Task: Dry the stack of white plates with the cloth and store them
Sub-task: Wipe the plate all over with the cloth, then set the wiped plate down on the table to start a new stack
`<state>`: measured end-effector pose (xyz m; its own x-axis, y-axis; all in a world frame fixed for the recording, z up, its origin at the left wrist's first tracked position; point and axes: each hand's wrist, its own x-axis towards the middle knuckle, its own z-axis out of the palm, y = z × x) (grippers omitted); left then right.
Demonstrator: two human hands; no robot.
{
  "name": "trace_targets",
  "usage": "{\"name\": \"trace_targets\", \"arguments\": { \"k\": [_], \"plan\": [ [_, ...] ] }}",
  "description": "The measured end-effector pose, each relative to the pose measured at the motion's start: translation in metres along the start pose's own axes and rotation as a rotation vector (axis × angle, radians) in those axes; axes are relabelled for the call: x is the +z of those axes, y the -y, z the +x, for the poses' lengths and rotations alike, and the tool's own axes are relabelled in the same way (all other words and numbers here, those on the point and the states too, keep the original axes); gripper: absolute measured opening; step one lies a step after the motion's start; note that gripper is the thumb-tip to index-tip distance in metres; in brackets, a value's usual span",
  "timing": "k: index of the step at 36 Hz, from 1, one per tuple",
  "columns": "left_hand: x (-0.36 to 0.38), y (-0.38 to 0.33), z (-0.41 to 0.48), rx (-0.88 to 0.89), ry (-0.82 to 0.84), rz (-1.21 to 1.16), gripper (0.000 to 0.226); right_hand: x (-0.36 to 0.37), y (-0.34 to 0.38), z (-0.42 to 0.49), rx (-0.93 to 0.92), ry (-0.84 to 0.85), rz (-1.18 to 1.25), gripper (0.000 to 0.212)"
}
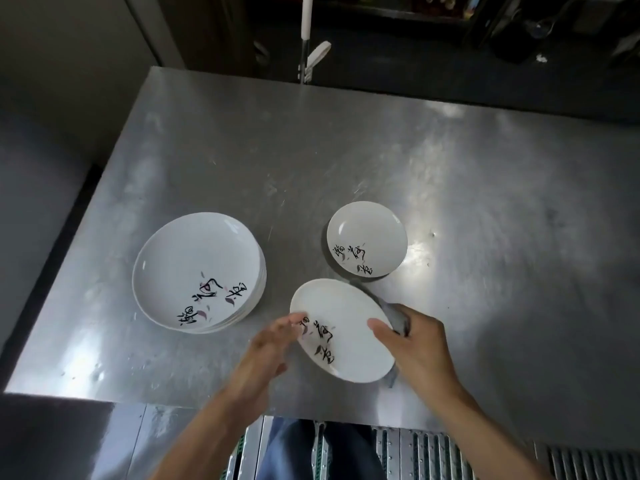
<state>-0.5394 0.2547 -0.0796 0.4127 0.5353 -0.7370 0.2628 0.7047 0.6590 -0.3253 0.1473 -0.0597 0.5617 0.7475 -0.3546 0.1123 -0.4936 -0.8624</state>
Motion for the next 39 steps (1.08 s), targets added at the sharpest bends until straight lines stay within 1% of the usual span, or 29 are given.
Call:
{"name": "trace_targets", "arguments": {
  "k": [1, 3, 5, 6, 8, 11, 15, 16, 19, 23, 25, 27, 29, 31, 36, 39],
  "plan": [
    [-0.001, 0.003, 0.000, 0.047, 0.036, -0.009, 0.035, -0.003, 0.000, 0.002, 0.053, -0.005, 0.073, 0.005],
    [-0.001, 0.007, 0.002, 0.088, 0.098, -0.098, 0.029, -0.008, -0.001, 0.007, 0.113, -0.020, 0.144, 0.018],
    [0.005, 0.010, 0.006, 0.133, 0.095, -0.134, 0.032, -0.012, 0.000, 0.010, 0.143, -0.009, 0.190, 0.019],
    [0.009, 0.010, 0.009, 0.165, 0.065, -0.110, 0.035, -0.013, 0.001, 0.011, 0.152, -0.009, 0.208, 0.020],
    [0.018, 0.009, 0.014, 0.226, 0.005, -0.068, 0.042, -0.016, 0.002, 0.015, 0.146, -0.065, 0.214, 0.020],
    [0.031, 0.001, 0.021, 0.302, -0.022, -0.118, 0.052, -0.024, -0.002, 0.025, 0.102, -0.188, 0.167, 0.014],
    [0.049, -0.015, 0.033, 0.287, -0.046, -0.183, 0.069, -0.046, -0.015, 0.038, 0.130, -0.287, 0.165, 0.020],
    [0.054, -0.020, 0.036, 0.281, -0.053, -0.198, 0.067, -0.051, -0.019, 0.041, 0.146, -0.284, 0.156, 0.018],
    [0.069, -0.033, 0.051, 0.289, -0.081, -0.187, 0.053, -0.059, -0.025, 0.051, 0.218, -0.228, 0.157, 0.015],
    [0.085, -0.049, 0.074, 0.287, -0.132, -0.183, 0.049, -0.052, -0.028, 0.062, 0.282, -0.124, 0.174, 0.008],
    [0.090, -0.057, 0.086, 0.280, -0.151, -0.174, 0.046, -0.043, -0.033, 0.070, 0.318, -0.097, 0.183, 0.018],
    [0.095, -0.064, 0.098, 0.249, -0.198, -0.147, 0.039, -0.035, -0.037, 0.077, 0.354, -0.108, 0.196, 0.024],
    [0.098, -0.070, 0.109, 0.206, -0.247, -0.103, 0.030, -0.029, -0.040, 0.087, 0.380, -0.132, 0.220, 0.017],
    [0.100, -0.075, 0.120, 0.181, -0.261, -0.071, 0.024, -0.025, -0.039, 0.097, 0.411, -0.152, 0.247, 0.009],
    [0.103, -0.085, 0.140, 0.163, -0.314, -0.018, 0.018, -0.021, -0.034, 0.121, 0.467, -0.168, 0.298, 0.010],
    [0.105, -0.083, 0.147, 0.145, -0.331, -0.040, 0.020, -0.021, -0.036, 0.131, 0.480, -0.172, 0.288, 0.010]
  ]
}}
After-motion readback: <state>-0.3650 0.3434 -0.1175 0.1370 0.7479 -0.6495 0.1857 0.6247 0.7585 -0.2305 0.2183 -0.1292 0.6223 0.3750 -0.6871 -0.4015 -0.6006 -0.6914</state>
